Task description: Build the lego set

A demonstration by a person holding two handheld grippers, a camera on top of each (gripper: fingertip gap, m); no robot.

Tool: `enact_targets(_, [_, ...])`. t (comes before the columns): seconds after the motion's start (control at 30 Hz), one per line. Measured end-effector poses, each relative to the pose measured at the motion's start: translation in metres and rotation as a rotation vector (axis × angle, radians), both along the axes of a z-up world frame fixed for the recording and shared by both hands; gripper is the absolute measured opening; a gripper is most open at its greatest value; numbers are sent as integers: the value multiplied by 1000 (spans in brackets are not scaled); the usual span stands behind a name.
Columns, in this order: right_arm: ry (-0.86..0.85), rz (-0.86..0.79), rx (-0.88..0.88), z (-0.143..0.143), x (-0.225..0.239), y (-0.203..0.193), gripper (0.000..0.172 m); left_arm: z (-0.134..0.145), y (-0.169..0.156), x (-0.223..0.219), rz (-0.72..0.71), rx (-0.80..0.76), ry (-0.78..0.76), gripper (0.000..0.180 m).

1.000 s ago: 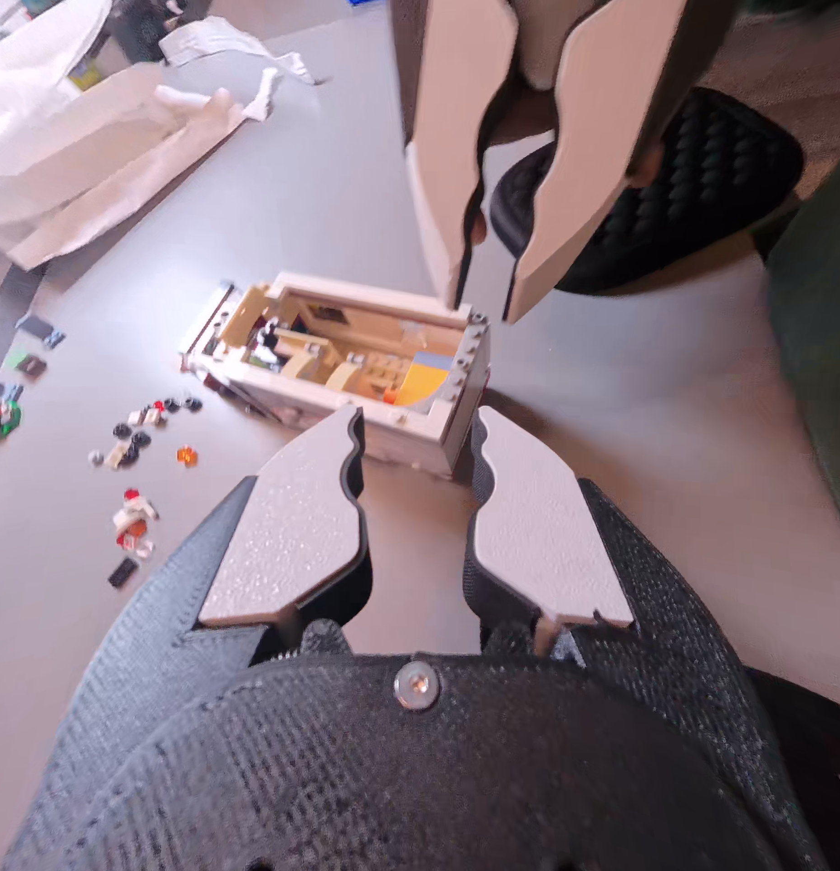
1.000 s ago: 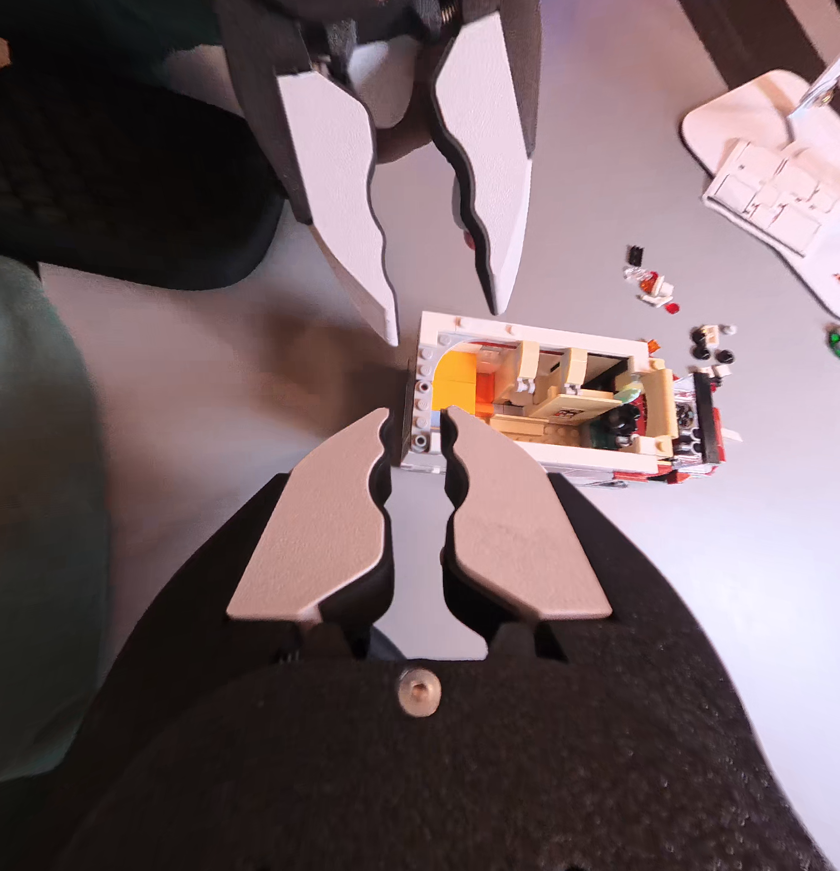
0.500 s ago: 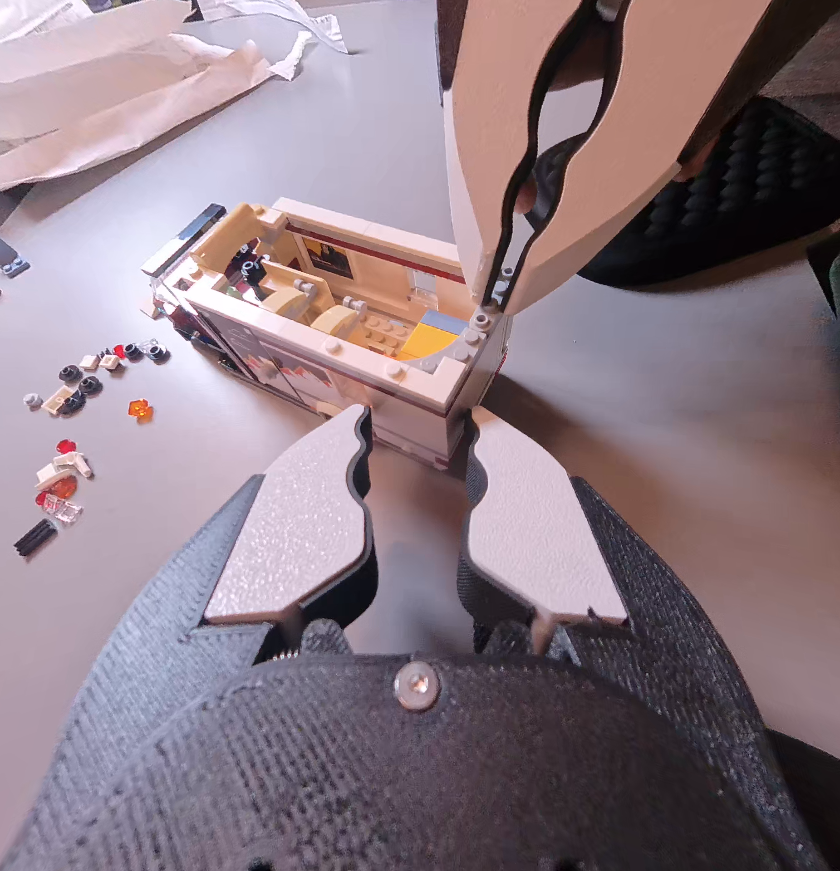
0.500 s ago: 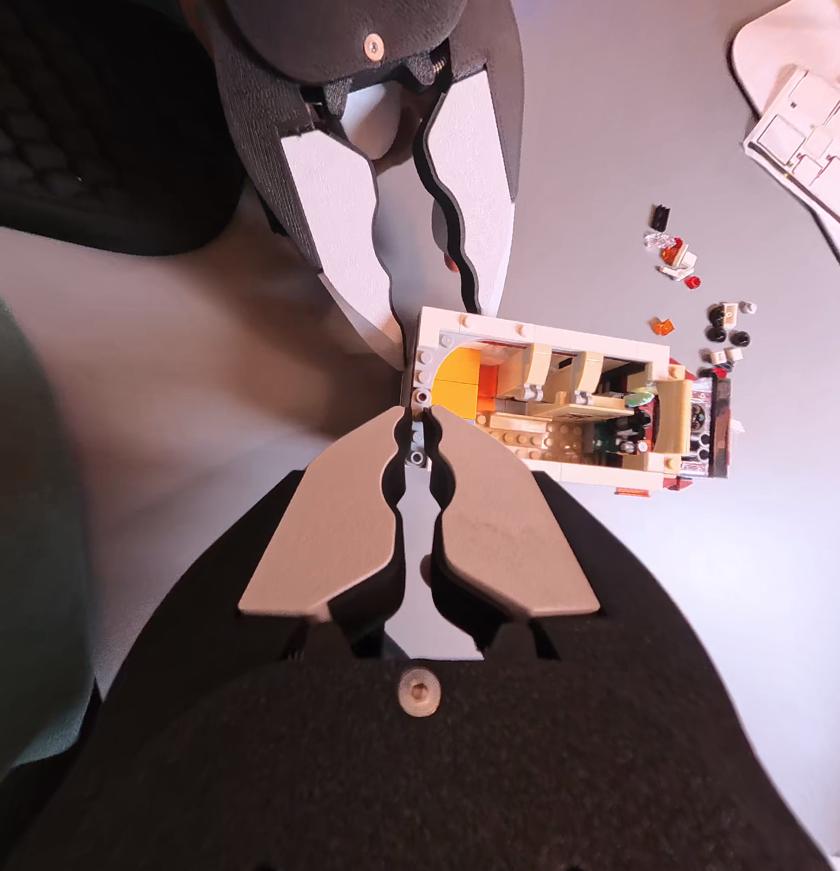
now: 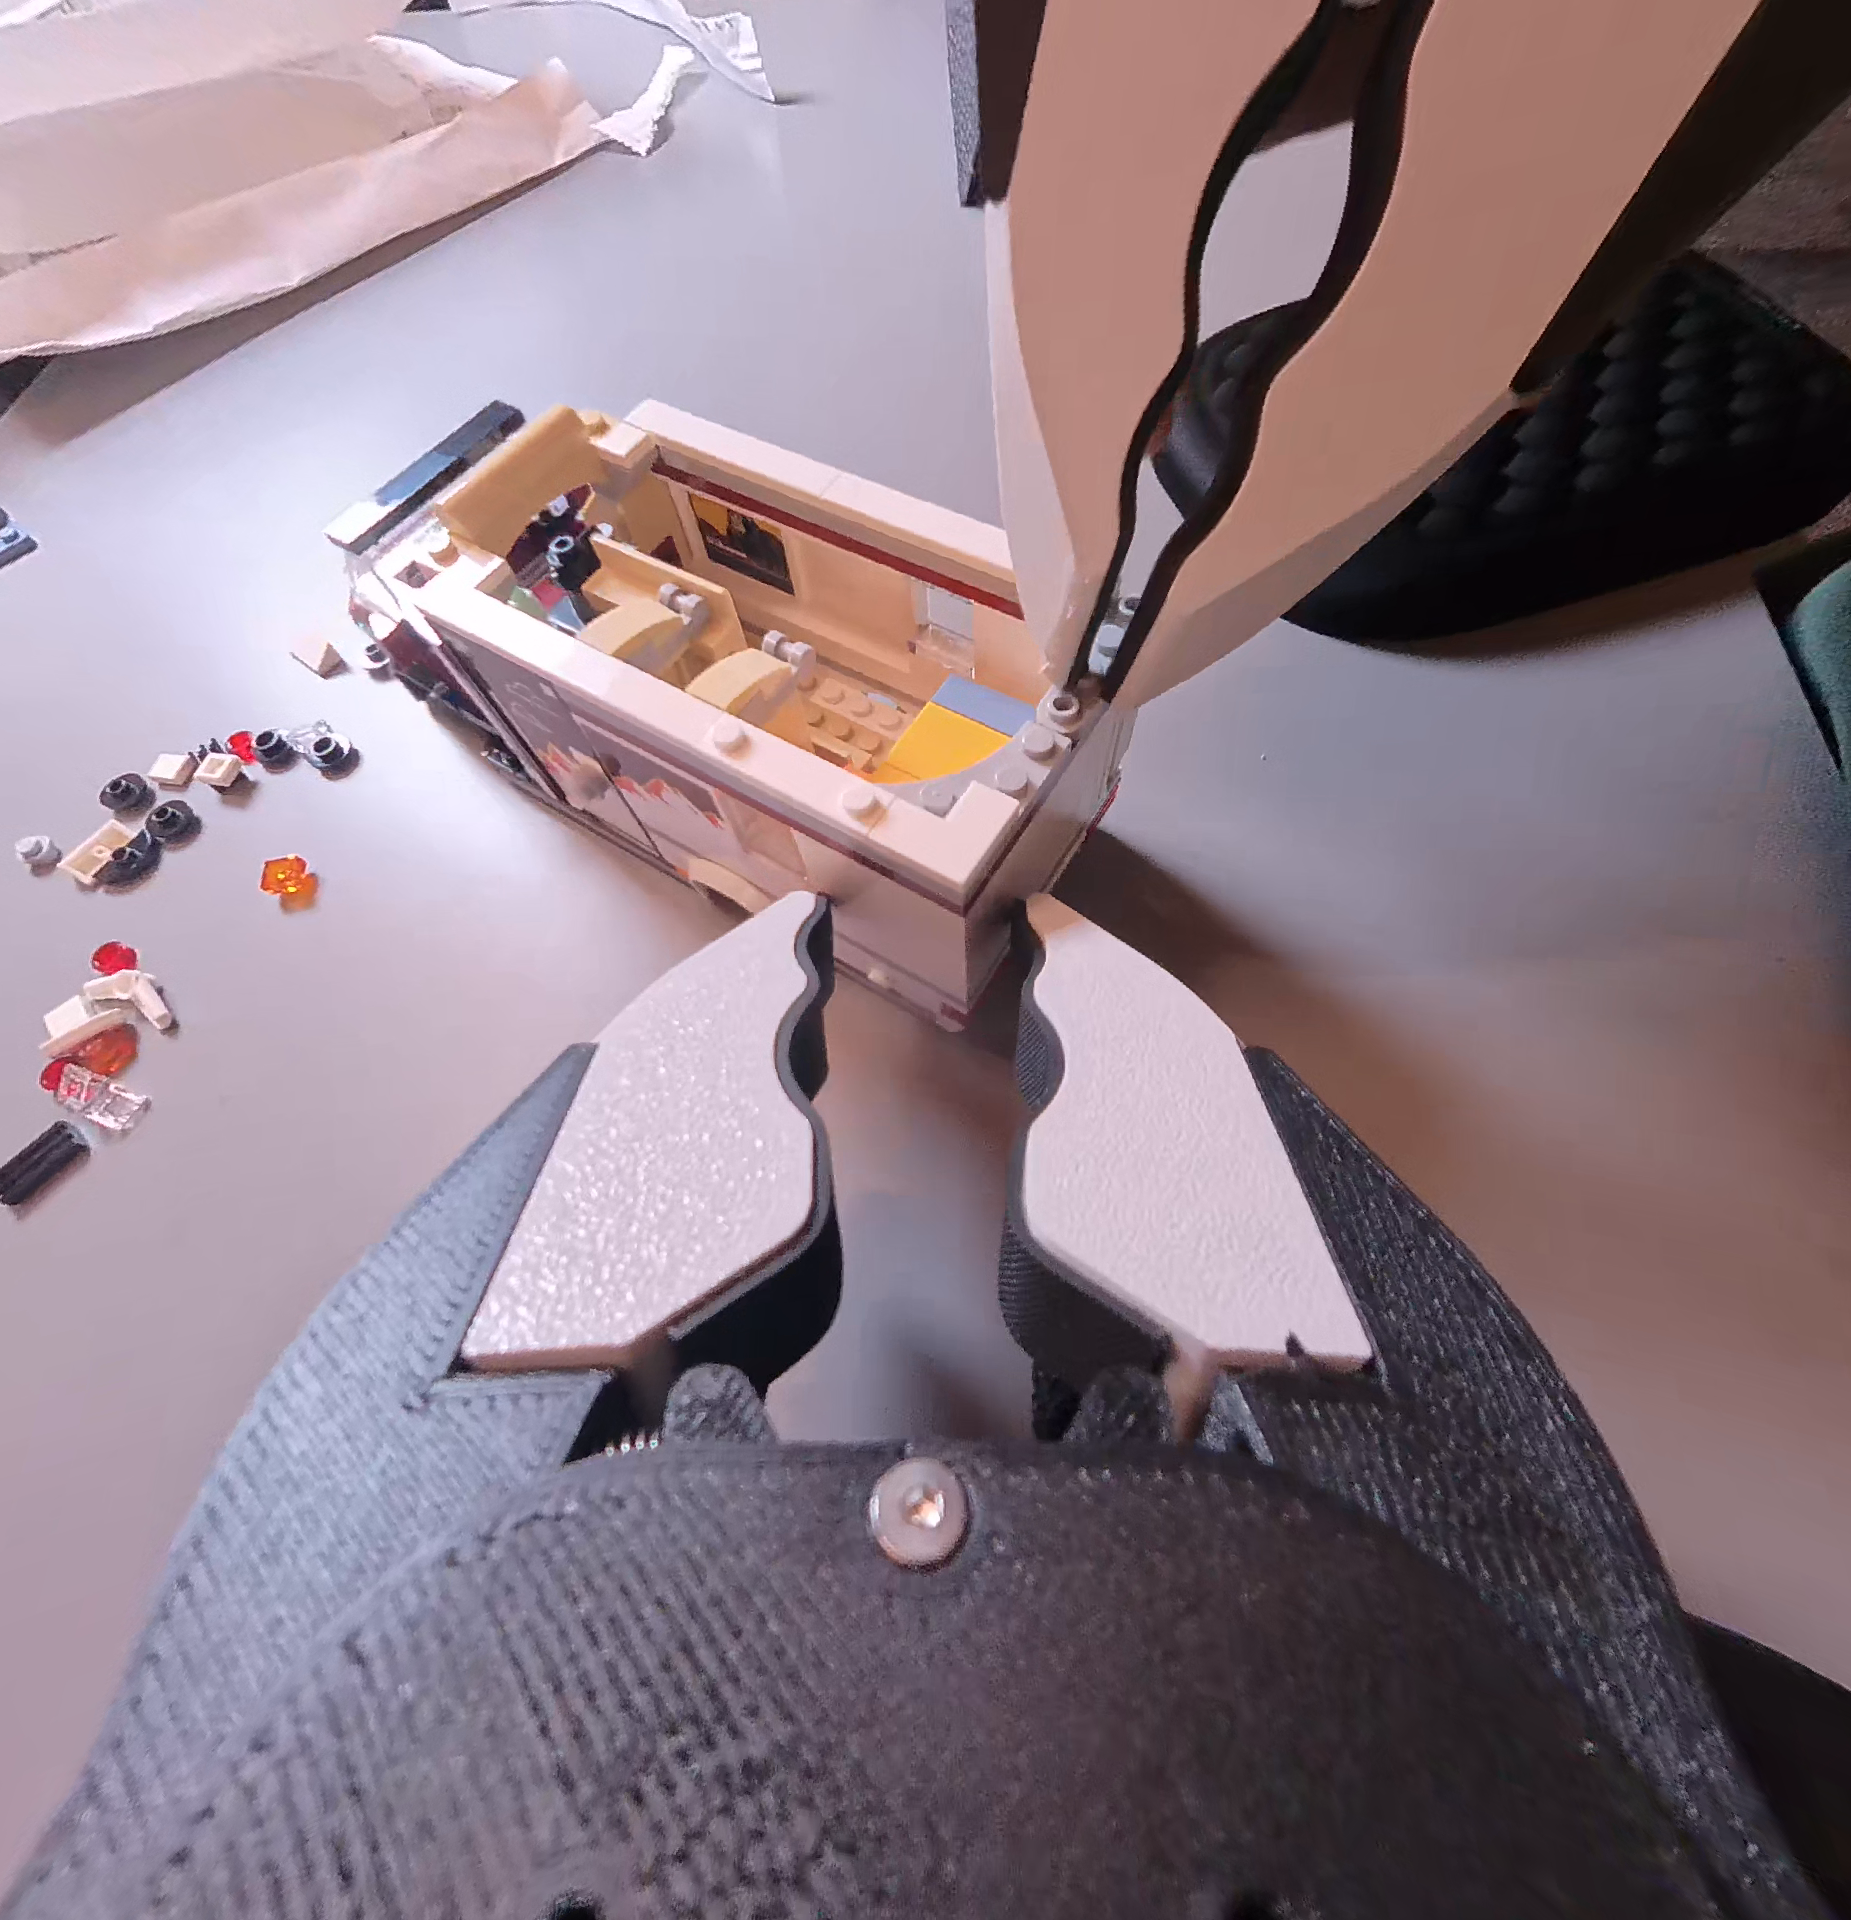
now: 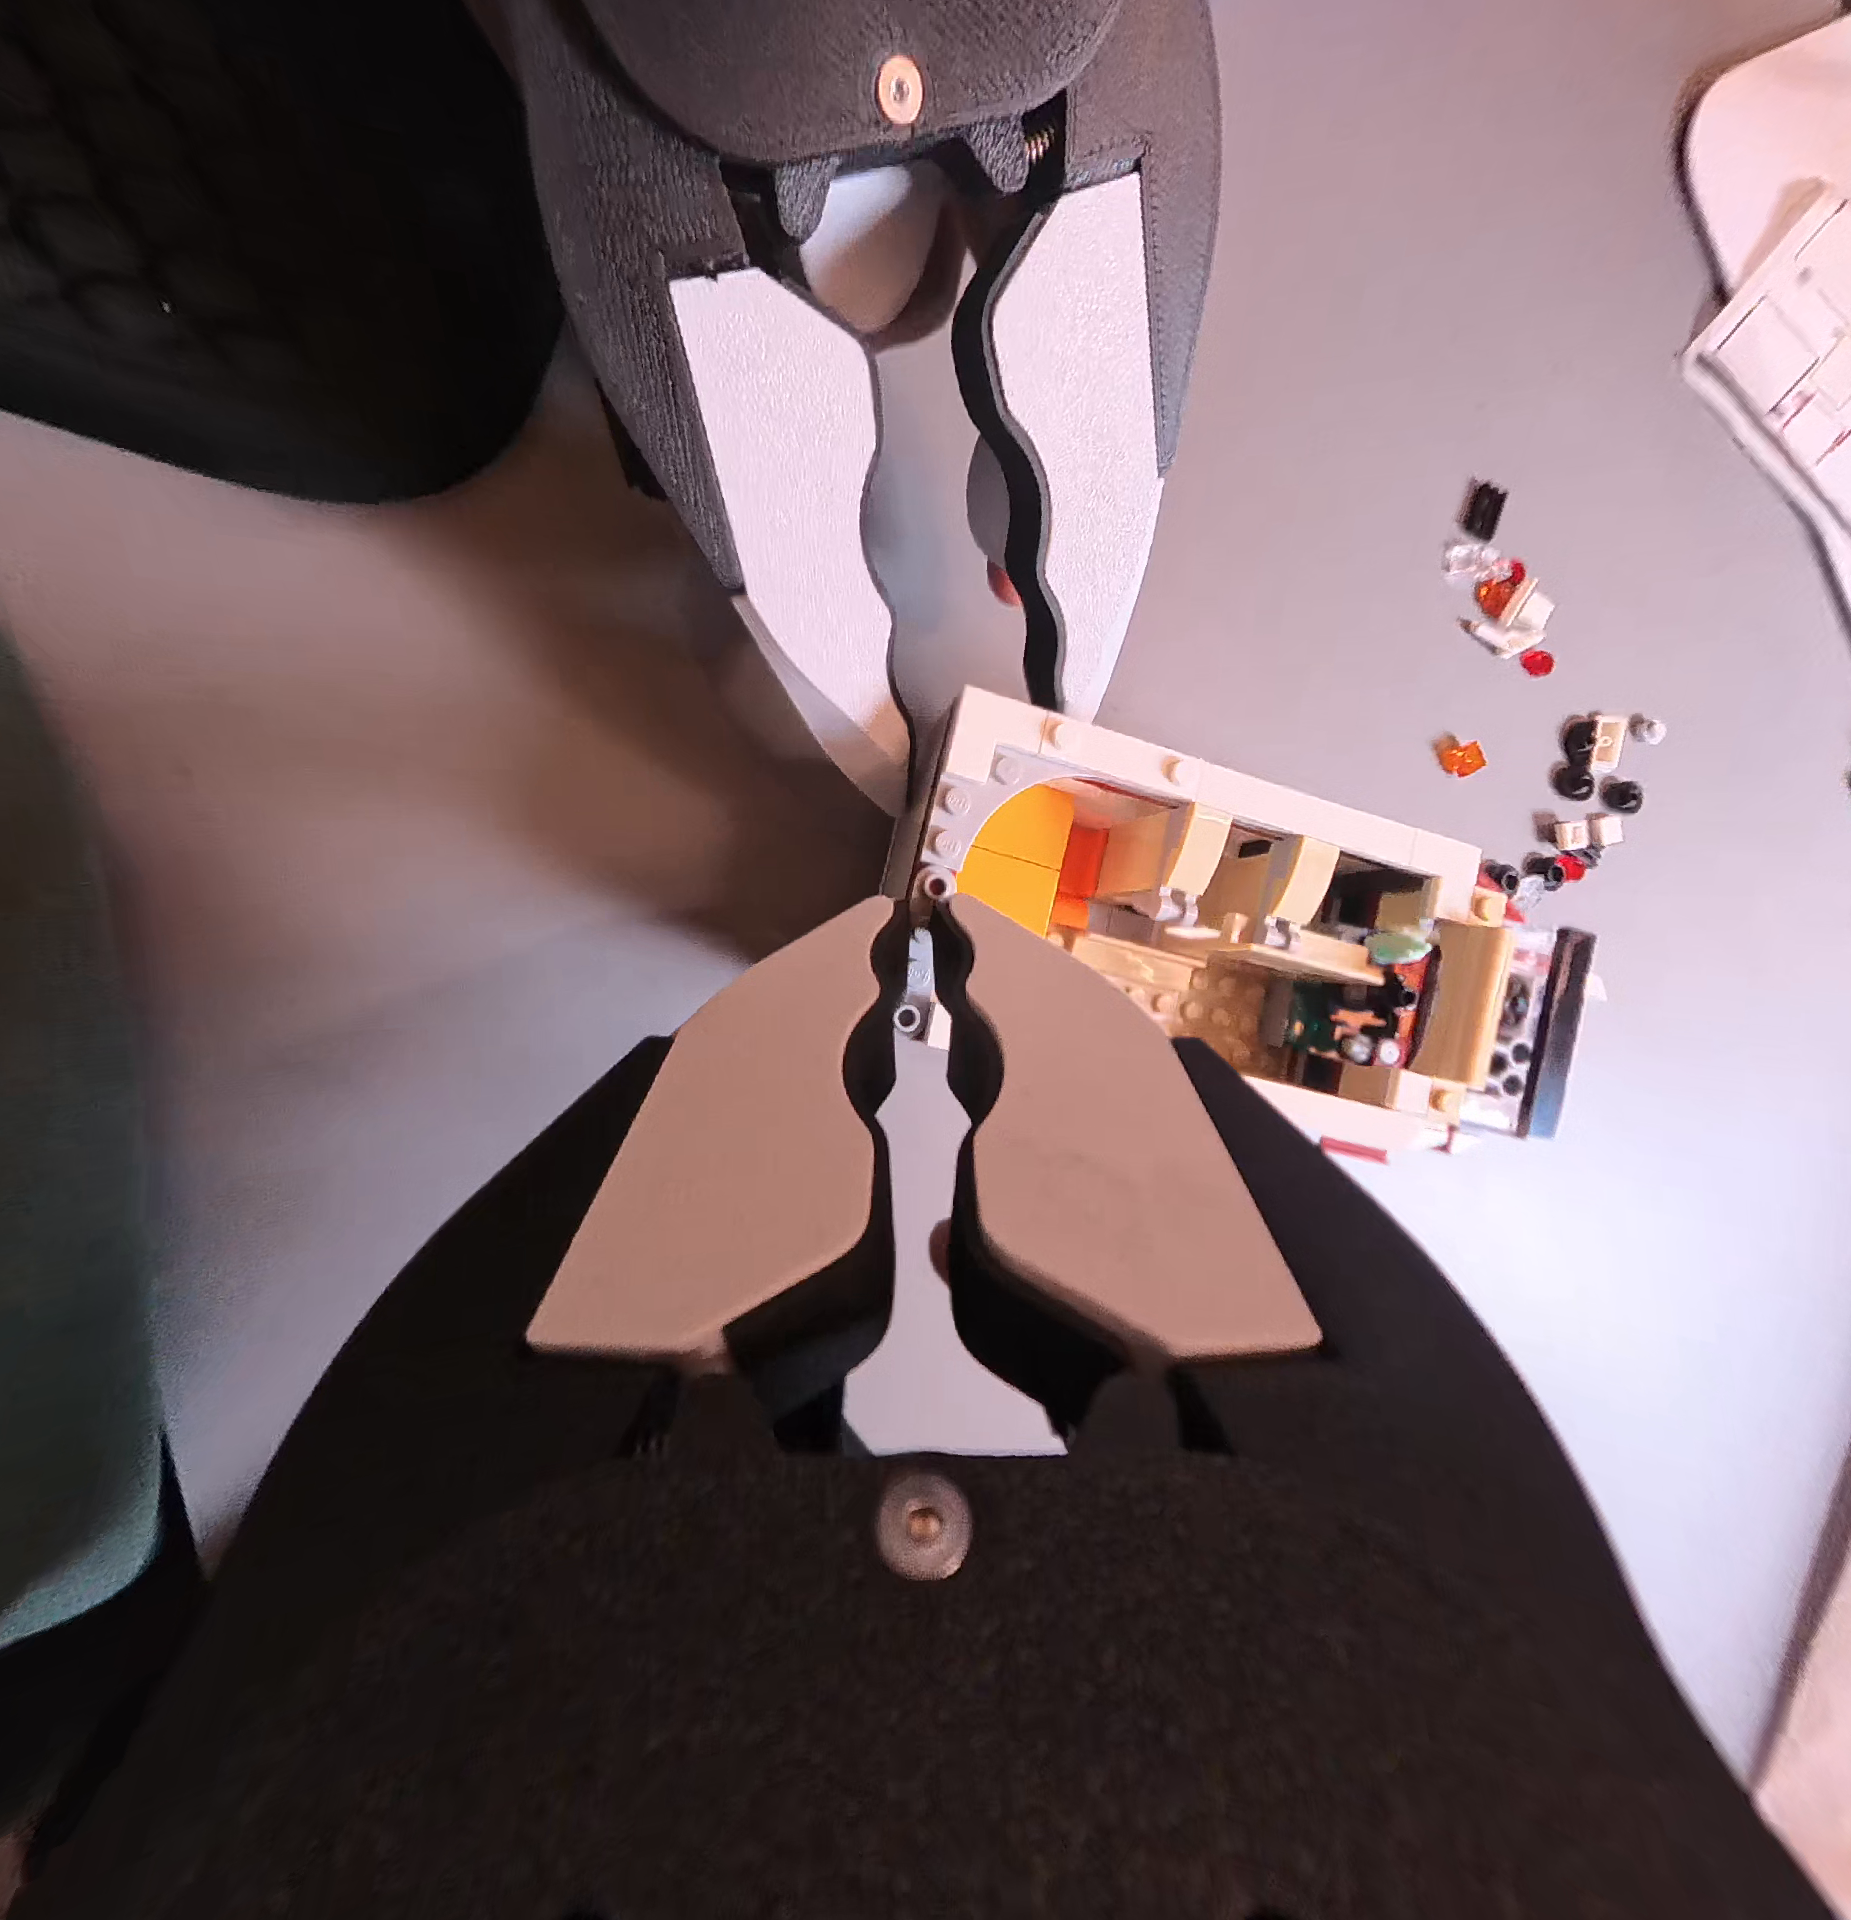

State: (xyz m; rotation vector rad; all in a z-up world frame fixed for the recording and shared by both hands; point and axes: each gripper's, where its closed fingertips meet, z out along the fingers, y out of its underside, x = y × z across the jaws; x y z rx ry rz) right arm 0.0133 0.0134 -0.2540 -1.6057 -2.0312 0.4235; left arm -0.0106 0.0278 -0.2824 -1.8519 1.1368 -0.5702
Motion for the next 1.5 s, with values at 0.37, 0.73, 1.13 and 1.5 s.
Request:
enact_targets(0.37, [283,-30,32,12,16,-4,19,0,1,-1,-10,6,-35,30])
enact_targets(0.73, [227,-74,104,2,17,-1,1,-1,1,0,-8,-2,-49,30])
enact_targets(1.13, [218,-123,6,3,15,0,0,-1,2,-1,-2,-10,-55,29])
enact_targets(1.5, [220,-151,27,-9,-2,8,9,-2,3,0,1,10,-64,28])
